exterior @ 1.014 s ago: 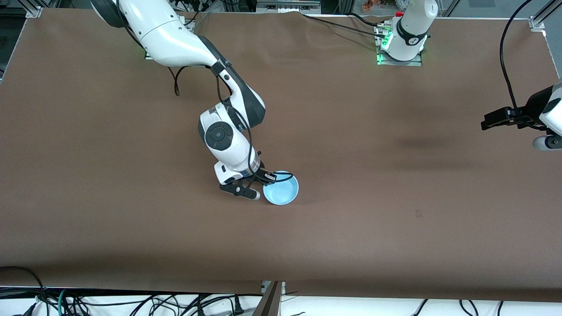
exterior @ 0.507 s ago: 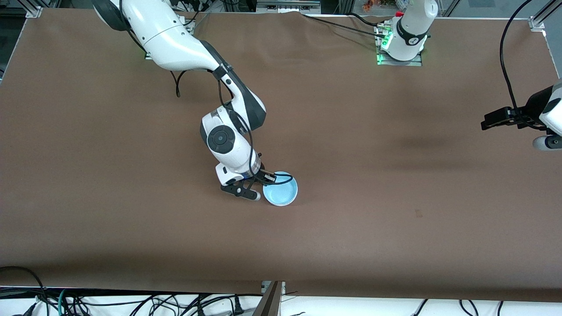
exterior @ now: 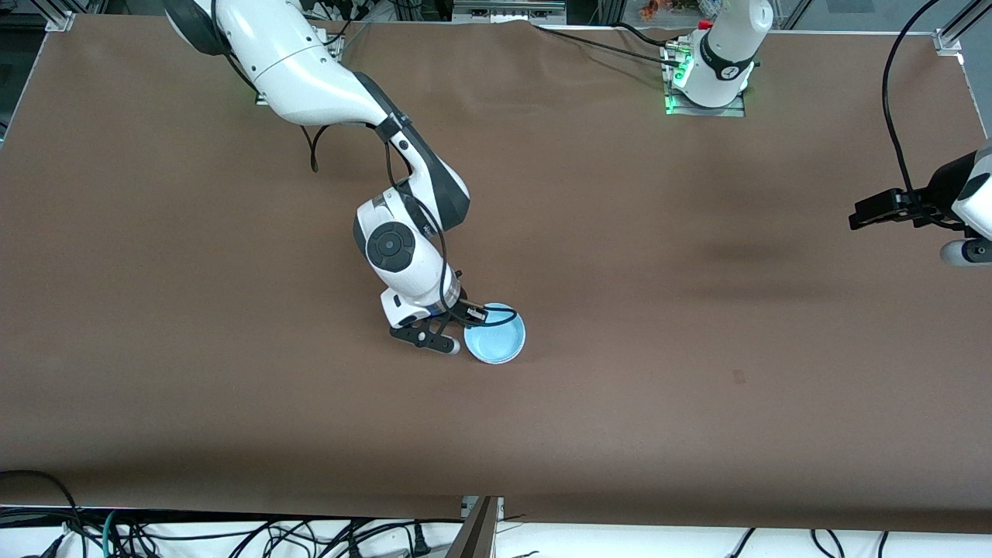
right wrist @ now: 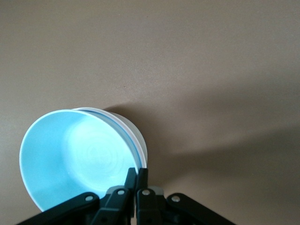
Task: Stack pink and blue bowls on white bowl
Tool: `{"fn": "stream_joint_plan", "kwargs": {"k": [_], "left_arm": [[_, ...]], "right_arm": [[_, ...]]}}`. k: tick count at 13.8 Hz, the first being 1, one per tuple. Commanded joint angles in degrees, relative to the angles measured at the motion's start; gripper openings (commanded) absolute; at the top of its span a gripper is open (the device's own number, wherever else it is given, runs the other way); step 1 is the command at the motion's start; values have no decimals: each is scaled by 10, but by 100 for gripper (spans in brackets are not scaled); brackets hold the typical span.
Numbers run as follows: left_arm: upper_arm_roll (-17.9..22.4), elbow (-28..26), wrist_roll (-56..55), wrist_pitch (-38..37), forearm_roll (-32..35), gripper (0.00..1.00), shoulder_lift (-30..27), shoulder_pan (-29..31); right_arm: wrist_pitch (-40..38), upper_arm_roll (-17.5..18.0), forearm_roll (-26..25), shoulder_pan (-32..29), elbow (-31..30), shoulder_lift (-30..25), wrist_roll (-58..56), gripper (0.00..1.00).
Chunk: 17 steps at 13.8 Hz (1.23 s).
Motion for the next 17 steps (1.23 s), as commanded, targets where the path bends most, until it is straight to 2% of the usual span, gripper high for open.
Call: {"fn": "stream_joint_plan", "kwargs": {"k": [1,2,3,7,9,13,17], "left_arm": [[-5,11,-5,-1,5,100,3,3],[-5,11,-5,-1,5,100,3,3],[-5,11,-5,-2,5,100,3,3],[-5,11,-5,-1,5,100,3,4],[-5,12,-3,-1,8,100,3,3],[-5,13,-2,-1,4,100,3,4],[-5,13,-2,-1,5,100,3,4]], "right_arm": [[1,1,1,-1,20,9,0,23],[1,0,4,-3,20,9,0,33],[1,1,5,-5,20,8,1,37],[-8,1,16,-17,26,3,3,44],[-31,0,43,-21,50,0,1,44],[-128,-1,41,-47,121,0,-5,44],[-242,-4,39,-88,136,-39,-58,44]]}}
